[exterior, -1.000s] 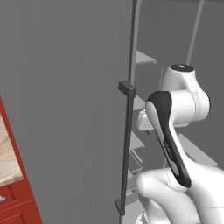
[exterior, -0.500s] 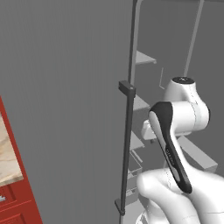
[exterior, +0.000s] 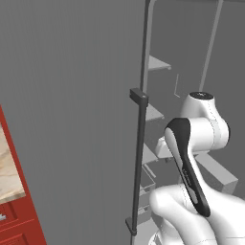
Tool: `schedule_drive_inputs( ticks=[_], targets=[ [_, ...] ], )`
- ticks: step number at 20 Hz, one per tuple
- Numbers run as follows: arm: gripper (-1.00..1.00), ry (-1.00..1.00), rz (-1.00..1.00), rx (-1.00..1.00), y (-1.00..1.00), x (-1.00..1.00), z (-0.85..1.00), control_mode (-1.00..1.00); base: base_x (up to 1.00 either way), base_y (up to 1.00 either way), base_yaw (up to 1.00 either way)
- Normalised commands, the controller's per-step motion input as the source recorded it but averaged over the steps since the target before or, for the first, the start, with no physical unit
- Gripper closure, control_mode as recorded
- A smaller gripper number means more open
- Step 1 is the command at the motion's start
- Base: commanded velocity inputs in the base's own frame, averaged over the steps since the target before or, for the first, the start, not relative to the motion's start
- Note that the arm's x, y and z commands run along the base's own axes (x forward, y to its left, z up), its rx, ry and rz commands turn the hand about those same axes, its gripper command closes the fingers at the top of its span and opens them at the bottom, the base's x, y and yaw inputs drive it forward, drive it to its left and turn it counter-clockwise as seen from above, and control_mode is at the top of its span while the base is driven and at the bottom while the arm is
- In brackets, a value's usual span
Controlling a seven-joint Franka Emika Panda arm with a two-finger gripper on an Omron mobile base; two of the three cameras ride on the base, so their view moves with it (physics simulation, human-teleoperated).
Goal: Store the kebab skewer in the freezer for long-term storage. Close the freezer door after placing the cooked food.
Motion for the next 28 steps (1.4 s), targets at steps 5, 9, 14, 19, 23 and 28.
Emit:
schedule_drive_inputs(
  ticks=[5,9,14,19,23,28],
  targets=[
    [-1.0,0.0,0.0,0.0,0.0,0.0,0.0,-1.0,0.0,0.0,0.0],
    [-1.0,0.0,0.0,0.0,0.0,0.0,0.0,-1.0,0.0,0.0,0.0],
    [-1.0,0.0,0.0,0.0,0.0,-0.03,0.0,1.0,-0.04,0.0,0.0],
    [-1.0,0.0,0.0,0.0,0.0,0.0,0.0,1.0,-0.33,0.0,0.0],
    [-1.0,0.0,0.0,0.0,0.0,0.0,0.0,1.0,-0.52,0.0,0.0],
    [-1.0,0.0,0.0,0.0,0.0,0.0,0.0,1.0,-0.63,0.0,0.0]
  ],
)
